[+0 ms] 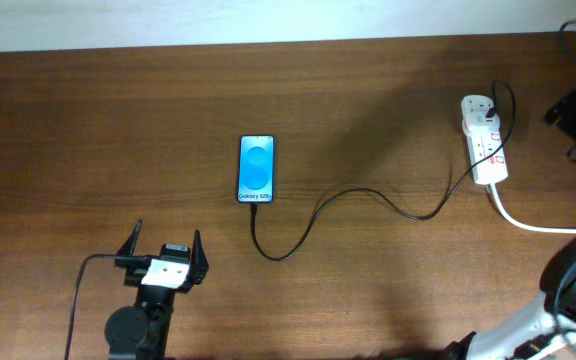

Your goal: Plug charger to phone and switch on socket

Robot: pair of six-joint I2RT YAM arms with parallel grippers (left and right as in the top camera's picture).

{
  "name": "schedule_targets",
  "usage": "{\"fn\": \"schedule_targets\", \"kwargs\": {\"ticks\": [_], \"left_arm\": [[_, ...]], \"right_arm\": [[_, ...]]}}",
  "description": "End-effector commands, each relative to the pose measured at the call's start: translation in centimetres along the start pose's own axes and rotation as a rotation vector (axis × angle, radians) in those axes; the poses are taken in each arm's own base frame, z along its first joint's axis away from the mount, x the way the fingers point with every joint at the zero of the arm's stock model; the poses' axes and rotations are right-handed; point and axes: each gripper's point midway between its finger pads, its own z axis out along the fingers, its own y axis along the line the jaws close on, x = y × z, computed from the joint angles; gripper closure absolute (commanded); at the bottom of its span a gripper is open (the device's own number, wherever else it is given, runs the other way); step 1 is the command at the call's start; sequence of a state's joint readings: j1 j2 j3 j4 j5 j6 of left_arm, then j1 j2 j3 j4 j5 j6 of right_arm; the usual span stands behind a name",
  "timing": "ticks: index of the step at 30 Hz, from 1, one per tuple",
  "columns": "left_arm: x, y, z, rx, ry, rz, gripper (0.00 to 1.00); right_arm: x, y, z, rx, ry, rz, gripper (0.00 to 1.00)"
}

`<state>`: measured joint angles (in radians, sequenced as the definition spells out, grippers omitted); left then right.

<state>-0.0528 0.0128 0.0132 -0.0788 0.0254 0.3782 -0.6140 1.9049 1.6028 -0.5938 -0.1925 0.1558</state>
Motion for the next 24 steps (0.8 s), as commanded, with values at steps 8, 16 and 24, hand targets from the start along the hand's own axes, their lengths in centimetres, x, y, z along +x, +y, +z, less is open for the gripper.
{"fn": "schedule_targets", "kwargs": {"ticks": [8,16,24], "left_arm": [[0.2,0.0,0.0,-0.004,0.002,-0.007,0.01],[0.2,0.0,0.0,-0.004,0.002,-0.007,0.01],[0.2,0.0,0.0,-0.004,0.002,-0.007,0.01]], "right_arm": [[-2.7,12.7,-22.3,-0.443,-0.281,-0.302,0.02],[6.5,16.4,-35.1,-0.560,-0.298,-0.445,0.02],[13.2,14.5,-41.4,-0.502,-0.334,-0.449,0.02]]}}
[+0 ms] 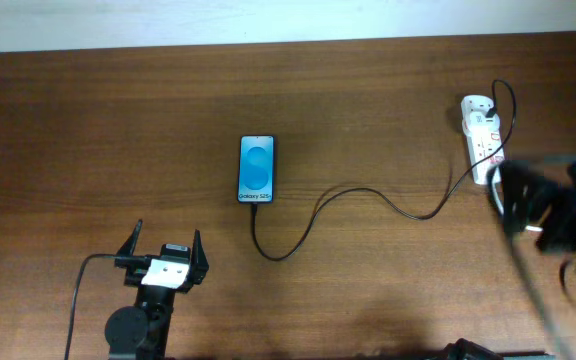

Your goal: Plug charger to phone and switch on socket

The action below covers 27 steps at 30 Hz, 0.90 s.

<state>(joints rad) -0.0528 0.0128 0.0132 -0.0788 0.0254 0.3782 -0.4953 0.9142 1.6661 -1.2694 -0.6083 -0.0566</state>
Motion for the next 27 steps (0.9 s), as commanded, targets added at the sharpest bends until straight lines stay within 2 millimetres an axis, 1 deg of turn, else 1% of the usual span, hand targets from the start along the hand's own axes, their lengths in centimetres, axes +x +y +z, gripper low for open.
{"fn": "schedule_targets", "kwargs": {"ticks": [1,3,5,7,10,12,14,17,21,25,27], "left_arm": [[0.2,0.0,0.0,-0.004,0.002,-0.007,0.01],[0.2,0.0,0.0,-0.004,0.002,-0.007,0.01],[0.2,0.0,0.0,-0.004,0.002,-0.007,0.01],[0.2,0.0,0.0,-0.004,0.002,-0.007,0.01],[0.2,0.0,0.0,-0.004,0.002,-0.007,0.01],[0.2,0.0,0.0,-0.004,0.002,-0.007,0.01],[0.2,0.0,0.0,-0.004,0.002,-0.007,0.01],[0.2,0.0,0.0,-0.004,0.002,-0.007,0.01],[0.2,0.0,0.0,-0.004,0.002,-0.007,0.01],[0.2,0.0,0.0,-0.004,0.003,-0.007,0.01],[0.2,0.0,0.0,-0.004,0.003,-0.007,0.01]], "right_arm": [[0.6,1.2,-2.2,0.029,-0.039,-0.049,0.02],[1.0,1.2,-3.1,0.059,-0.049,-0.062,0.02],[2.2,1.6,-3.6,0.061,-0.021,-0.114,0.02],[4.4,2.1,-4.2,0.052,0.041,-0.171,0.02],[6.9,2.7,-4.9,0.040,0.114,-0.163,0.02],[7.5,3.0,-5.0,0.033,0.129,-0.152,0.02],[8.0,2.9,-4.8,0.023,0.141,-0.143,0.02],[8.3,2.7,-3.7,-0.003,0.097,-0.204,0.02],[8.8,2.1,-0.9,-0.048,-0.018,-0.323,0.02],[9.5,1.4,2.2,-0.080,-0.138,-0.417,0.02],[9.7,1.1,4.0,-0.092,-0.226,-0.471,0.02]]}}
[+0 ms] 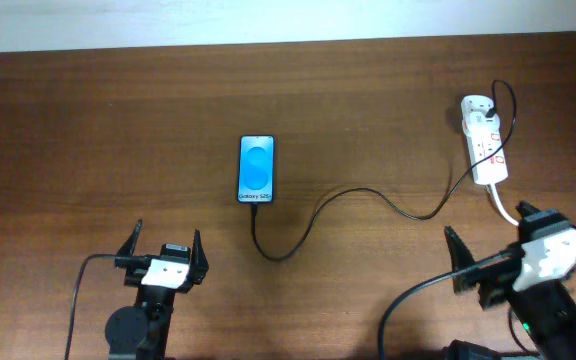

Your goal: Plug charger to phone and switch on socket

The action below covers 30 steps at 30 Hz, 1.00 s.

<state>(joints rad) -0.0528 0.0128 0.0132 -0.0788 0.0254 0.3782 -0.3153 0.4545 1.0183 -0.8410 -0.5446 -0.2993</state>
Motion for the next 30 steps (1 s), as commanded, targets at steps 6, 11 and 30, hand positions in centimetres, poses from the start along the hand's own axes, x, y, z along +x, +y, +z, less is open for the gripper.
{"fn": "schedule_targets", "kwargs": {"ticks": [6,11,30], "left_arm": [[0.2,0.0,0.0,-0.004,0.002,-0.007,0.01],[0.2,0.0,0.0,-0.004,0.002,-0.007,0.01],[0.2,0.0,0.0,-0.004,0.002,-0.007,0.01]], "right_arm": [[4.6,0.2,5.1,0.006,-0.232,-0.150,0.02],[8.8,1.4,8.0,-0.010,-0.251,-0.159,0.02],[16.8,2.4,9.7,0.040,-0.183,-0.138,0.02]]}}
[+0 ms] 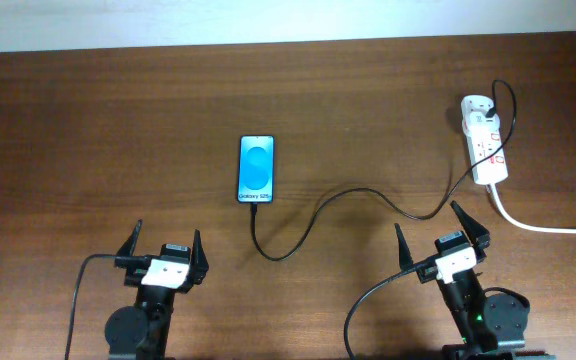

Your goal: Plug charger to phone and switch on socket

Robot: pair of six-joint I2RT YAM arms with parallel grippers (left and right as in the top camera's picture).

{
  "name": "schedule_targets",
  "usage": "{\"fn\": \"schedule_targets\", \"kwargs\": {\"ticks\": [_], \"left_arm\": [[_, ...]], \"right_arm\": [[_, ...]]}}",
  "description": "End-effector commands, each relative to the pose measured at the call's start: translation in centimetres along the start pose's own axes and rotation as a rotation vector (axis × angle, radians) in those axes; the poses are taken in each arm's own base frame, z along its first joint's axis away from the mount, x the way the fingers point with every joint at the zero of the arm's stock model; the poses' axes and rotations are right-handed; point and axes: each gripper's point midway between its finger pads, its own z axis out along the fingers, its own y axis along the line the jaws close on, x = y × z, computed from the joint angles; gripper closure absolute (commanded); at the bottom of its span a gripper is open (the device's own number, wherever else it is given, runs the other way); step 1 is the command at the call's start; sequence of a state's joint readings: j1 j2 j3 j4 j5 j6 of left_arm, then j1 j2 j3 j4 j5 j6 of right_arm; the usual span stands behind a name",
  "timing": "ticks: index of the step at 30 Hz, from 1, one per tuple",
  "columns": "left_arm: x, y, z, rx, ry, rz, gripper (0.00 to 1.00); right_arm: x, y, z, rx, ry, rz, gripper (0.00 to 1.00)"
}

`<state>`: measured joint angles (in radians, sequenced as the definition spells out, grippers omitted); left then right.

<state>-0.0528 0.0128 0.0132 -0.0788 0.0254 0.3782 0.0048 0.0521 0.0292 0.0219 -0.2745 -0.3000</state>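
A phone point(256, 168) with a lit blue screen lies face up at the table's middle. A black charger cable point(368, 195) runs from its lower end, where the plug sits in the phone, over to a white socket strip point(483, 140) at the far right. My left gripper point(164, 248) stands open near the front left, well below the phone. Open as well, my right gripper point(443, 238) rests near the front right, below the cable and the socket strip. Neither holds anything.
A white mains lead point(543, 225) leaves the socket strip toward the right edge. Thin black cables point(373, 305) trail from both arm bases at the front. The wooden table point(98, 130) fills the view, with a pale wall along the back.
My right arm has moved left and settled; its open gripper was at the front right corner and now stands nearer the cable's end. Phone, cable, socket strip and left gripper are unchanged.
At first my right arm was at the far right edge beside the socket strip. Then it showed as a blur in front of the strip, then low in the front right corner, and now at rest front right. The phone stayed plugged in; the left arm stayed still.
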Motion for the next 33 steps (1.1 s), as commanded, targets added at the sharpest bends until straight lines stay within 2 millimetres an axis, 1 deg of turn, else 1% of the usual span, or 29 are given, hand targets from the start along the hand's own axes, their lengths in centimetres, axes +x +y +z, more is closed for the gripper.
{"fn": "schedule_targets", "kwargs": {"ticks": [1,6,33], "left_arm": [[0.16,0.03,-0.01,-0.004,0.002,-0.007,0.01],[0.16,0.03,-0.01,-0.004,0.002,-0.007,0.01],[0.16,0.03,-0.01,-0.004,0.002,-0.007,0.01]], "right_arm": [[2.58,0.32,-0.10,0.008,0.084,0.017,0.02],[2.40,-0.54,-0.25,0.058,0.079,0.010,0.02],[2.39,-0.54,-0.25,0.058,0.079,0.011,0.02]]}}
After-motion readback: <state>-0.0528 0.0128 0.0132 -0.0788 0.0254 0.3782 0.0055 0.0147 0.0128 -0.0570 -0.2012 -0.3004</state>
